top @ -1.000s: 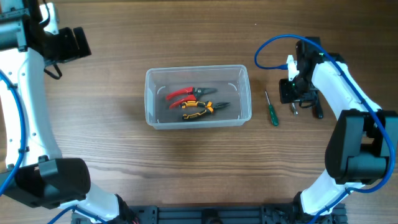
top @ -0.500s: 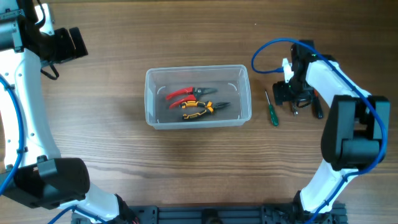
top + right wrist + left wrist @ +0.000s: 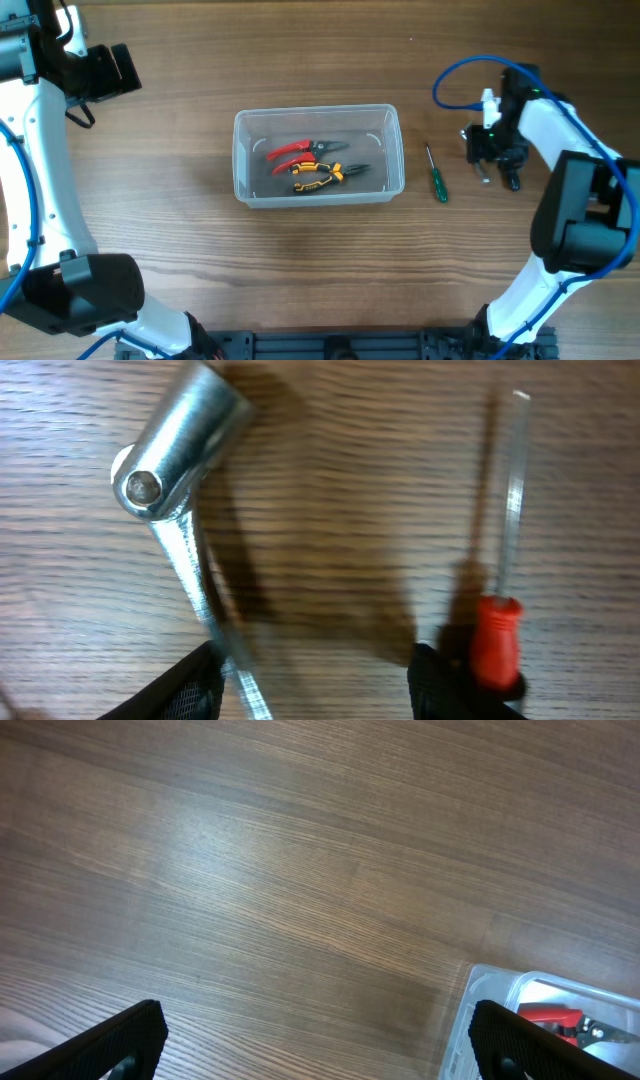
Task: Pack container
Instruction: 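Lower the right gripper onto the silver socket wrench and grasp it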
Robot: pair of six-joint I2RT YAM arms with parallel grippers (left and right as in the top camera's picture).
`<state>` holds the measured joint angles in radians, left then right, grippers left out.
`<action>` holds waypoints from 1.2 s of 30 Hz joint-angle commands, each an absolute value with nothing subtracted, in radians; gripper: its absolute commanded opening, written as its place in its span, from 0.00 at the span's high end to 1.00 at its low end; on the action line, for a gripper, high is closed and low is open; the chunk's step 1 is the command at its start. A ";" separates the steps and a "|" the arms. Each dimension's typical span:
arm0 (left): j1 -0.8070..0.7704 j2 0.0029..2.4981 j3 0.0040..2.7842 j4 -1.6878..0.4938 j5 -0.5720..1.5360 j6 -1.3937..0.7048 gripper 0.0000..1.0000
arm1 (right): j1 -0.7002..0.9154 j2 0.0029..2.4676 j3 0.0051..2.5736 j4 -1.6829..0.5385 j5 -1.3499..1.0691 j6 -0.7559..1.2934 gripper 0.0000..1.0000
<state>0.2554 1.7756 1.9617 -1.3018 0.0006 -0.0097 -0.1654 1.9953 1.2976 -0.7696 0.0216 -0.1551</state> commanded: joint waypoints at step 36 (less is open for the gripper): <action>0.260 1.784 1.961 -1.299 0.002 -0.016 0.00 | -0.069 2.011 1.297 -0.831 0.029 -0.052 0.94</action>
<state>0.2554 1.7756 1.9617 -1.3018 0.0006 -0.0097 -0.0731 1.9957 1.2999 -0.8330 0.0105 -0.0639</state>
